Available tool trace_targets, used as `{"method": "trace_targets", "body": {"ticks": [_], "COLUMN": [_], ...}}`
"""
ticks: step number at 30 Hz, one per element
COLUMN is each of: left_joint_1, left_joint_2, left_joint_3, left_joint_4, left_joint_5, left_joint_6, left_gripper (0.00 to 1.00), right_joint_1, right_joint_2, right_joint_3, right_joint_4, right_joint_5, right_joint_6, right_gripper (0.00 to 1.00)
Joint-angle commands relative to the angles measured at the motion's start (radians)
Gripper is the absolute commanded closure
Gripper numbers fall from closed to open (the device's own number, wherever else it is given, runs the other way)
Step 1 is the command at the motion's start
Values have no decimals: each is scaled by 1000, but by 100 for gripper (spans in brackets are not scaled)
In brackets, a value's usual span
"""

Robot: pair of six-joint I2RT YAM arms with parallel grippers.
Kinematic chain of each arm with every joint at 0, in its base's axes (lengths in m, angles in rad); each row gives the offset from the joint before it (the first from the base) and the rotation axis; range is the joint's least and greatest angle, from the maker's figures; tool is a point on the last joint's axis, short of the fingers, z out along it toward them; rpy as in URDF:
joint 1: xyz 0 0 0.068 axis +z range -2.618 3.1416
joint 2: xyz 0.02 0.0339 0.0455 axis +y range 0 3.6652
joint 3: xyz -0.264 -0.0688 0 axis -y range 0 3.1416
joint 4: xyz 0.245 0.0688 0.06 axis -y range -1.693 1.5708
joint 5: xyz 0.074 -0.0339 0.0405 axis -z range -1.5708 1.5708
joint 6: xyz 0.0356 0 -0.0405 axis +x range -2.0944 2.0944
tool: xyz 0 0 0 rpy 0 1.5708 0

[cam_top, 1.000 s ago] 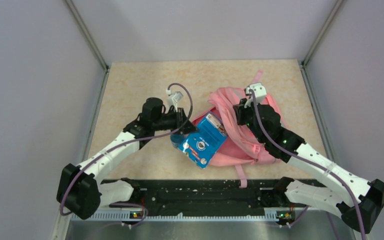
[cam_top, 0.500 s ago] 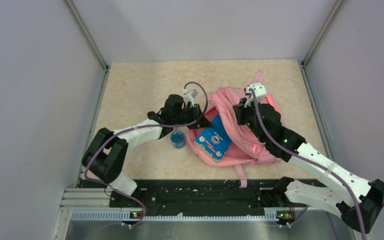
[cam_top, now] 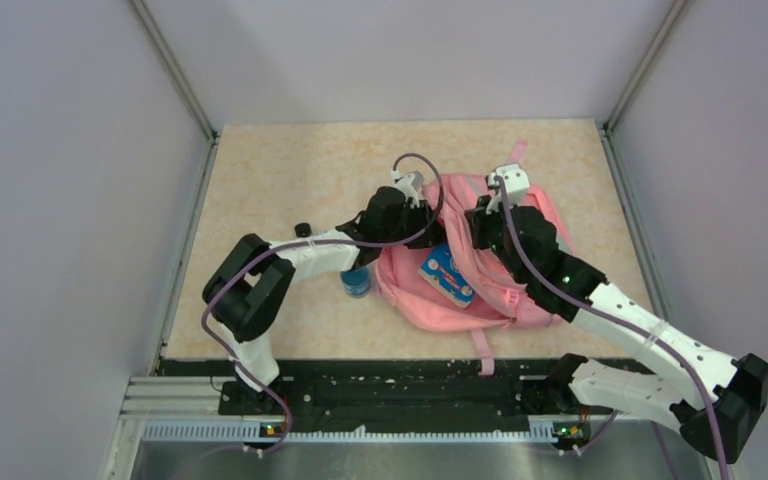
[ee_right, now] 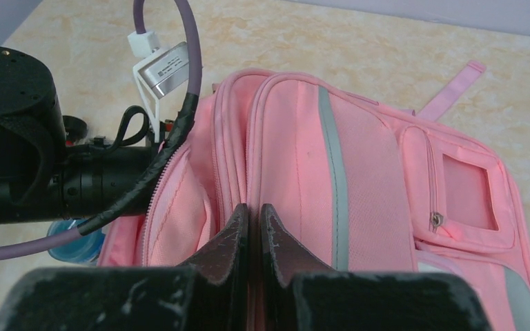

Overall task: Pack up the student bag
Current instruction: Place the book in the student bag.

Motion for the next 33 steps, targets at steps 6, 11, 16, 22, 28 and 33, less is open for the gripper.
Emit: {"method": "trace_targets", "body": {"ticks": [6, 11, 16, 22, 28, 33], "left_joint_1": [-21, -54, -100, -216, -247, -273], "left_joint_2": [-201, -332, -414, -412, -322, -266], "left_joint_3": [-123, -217, -299, -339, -295, -238], "left_joint_4": [-46, -122, -108, -64, -83, -158], "left_joint_5": [-261, -305, -293, -365, -367, -393], "left_joint_6": [187, 197, 112, -1, -61, -58], "left_gripper": [35, 32, 32, 34, 40, 40], "right_joint_1": [8, 8, 8, 8, 10, 11], "right_joint_2": [-8, -4, -4, -3, -3, -14], "right_joint_3": [43, 37, 36, 38, 39, 44], "right_joint_4": [113, 118, 113, 103, 99, 90], "right_joint_5": [27, 22, 20, 18, 13, 22], "right_joint_6": [-6, -2, -2, 1, 9, 2], "right_gripper": [100, 100, 100, 99, 99, 99]}}
